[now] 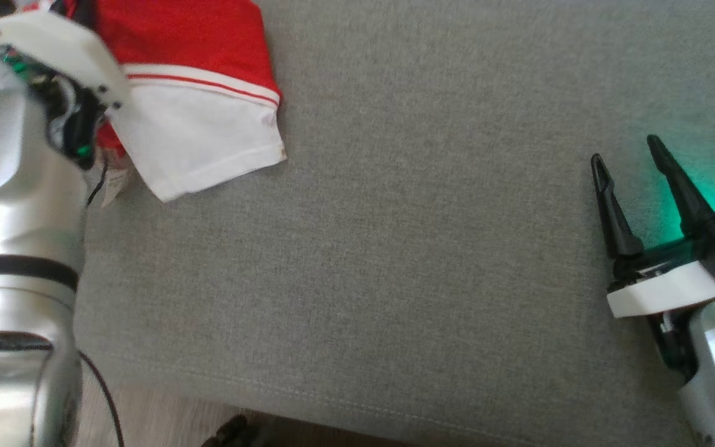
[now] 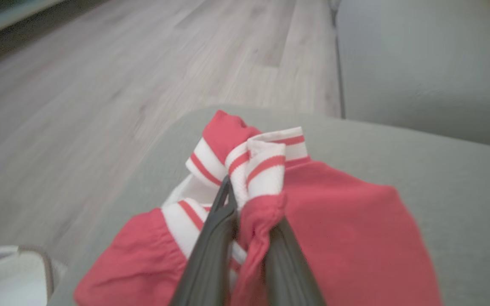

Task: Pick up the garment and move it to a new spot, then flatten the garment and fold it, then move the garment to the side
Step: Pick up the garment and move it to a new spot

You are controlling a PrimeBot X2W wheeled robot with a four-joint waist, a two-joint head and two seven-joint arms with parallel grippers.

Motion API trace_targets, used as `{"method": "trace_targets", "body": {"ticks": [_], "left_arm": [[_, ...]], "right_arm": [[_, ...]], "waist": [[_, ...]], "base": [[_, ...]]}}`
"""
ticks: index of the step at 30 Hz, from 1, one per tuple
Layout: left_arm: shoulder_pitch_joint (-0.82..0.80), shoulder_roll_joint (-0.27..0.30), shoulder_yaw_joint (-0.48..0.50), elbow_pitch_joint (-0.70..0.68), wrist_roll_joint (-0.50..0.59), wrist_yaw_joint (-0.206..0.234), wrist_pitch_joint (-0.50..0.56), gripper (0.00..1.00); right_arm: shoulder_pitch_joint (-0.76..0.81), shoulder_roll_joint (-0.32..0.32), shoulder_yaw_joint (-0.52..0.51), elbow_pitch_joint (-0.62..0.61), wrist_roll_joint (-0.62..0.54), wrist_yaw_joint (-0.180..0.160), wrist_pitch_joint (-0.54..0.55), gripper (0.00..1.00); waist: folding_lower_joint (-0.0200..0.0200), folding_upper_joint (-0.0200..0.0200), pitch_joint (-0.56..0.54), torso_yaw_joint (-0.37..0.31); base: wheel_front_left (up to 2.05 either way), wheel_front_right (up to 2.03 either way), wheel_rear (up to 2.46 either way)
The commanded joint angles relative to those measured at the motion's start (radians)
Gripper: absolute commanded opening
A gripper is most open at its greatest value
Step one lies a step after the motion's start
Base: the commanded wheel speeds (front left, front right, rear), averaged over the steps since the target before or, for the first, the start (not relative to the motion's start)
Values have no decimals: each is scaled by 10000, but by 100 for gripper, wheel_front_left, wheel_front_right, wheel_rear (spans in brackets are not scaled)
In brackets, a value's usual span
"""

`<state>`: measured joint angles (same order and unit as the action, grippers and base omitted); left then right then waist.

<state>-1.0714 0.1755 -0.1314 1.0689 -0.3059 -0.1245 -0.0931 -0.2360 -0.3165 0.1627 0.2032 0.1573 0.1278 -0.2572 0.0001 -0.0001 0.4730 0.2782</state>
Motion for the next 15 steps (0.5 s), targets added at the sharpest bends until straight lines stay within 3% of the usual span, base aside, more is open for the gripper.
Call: {"method": "trace_targets", "body": {"ticks": [1, 8, 15], "left_arm": [[-358, 434, -39, -536, -117, -55, -201, 0], [-429, 859, -2230, -2568, -1111, -59, -297, 0], [-570, 1503, -3614, -4335, -2100, -60, 439, 0]], "right_arm": [[311, 44, 160, 84, 60, 29, -14, 100], [654, 900, 98, 329, 162, 29, -41, 100], [1206, 1795, 178, 327, 224, 29, -43, 100]], "waist": [[-1, 1, -500, -51], [-1, 1, -2056, -385], [-1, 1, -3584, -1651]], "base": [[0, 0, 0], [0, 0, 0], [0, 0, 0]]}}
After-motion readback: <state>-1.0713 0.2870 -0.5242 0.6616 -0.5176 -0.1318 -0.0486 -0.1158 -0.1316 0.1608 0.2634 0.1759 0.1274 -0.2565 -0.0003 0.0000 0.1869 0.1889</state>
